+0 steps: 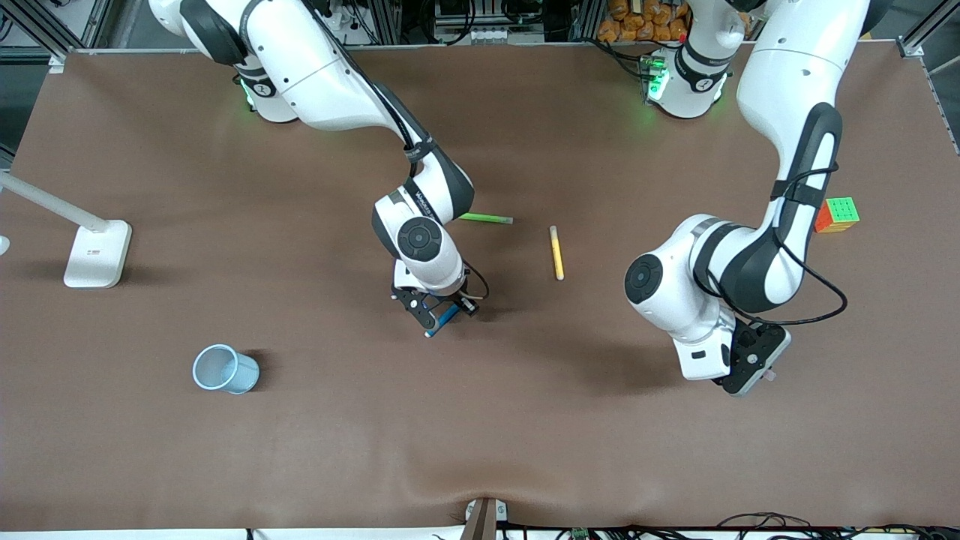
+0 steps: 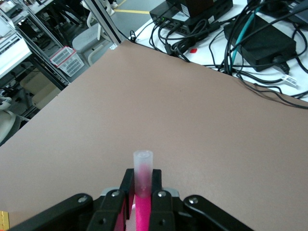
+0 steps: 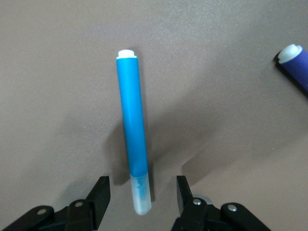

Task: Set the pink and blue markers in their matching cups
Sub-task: 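Grasp the blue marker with the right gripper and lift it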

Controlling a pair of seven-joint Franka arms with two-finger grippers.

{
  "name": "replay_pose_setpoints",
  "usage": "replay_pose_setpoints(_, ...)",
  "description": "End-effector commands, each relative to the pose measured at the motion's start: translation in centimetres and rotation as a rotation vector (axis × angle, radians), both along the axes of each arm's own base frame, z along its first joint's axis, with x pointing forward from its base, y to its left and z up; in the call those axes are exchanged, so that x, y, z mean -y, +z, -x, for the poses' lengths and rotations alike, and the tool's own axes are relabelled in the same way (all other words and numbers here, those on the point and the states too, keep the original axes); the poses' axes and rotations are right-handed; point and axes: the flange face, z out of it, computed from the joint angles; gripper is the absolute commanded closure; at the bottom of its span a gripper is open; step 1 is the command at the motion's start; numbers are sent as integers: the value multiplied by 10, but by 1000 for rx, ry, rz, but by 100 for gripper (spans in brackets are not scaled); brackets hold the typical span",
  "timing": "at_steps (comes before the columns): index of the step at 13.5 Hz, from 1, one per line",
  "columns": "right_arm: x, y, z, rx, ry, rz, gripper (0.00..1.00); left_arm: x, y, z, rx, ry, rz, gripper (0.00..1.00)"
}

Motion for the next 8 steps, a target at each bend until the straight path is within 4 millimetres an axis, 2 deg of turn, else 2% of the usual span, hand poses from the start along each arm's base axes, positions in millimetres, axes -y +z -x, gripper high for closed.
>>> replay_pose_setpoints(1, -11, -7, 3, 29, 9, 12, 42, -3, -1, -1, 25, 18, -38, 100)
replay_pose_setpoints(3, -10, -13, 4, 26, 9, 16, 54, -3, -11, -1, 34, 34, -35, 100)
replay_pose_setpoints(5, -11, -13, 3, 25, 7, 14, 98, -3, -19, 0, 47, 47, -34, 100)
replay_pose_setpoints(8, -13, 7, -10, 48, 5, -7, 100, -6, -29, 2, 46, 63, -35, 100)
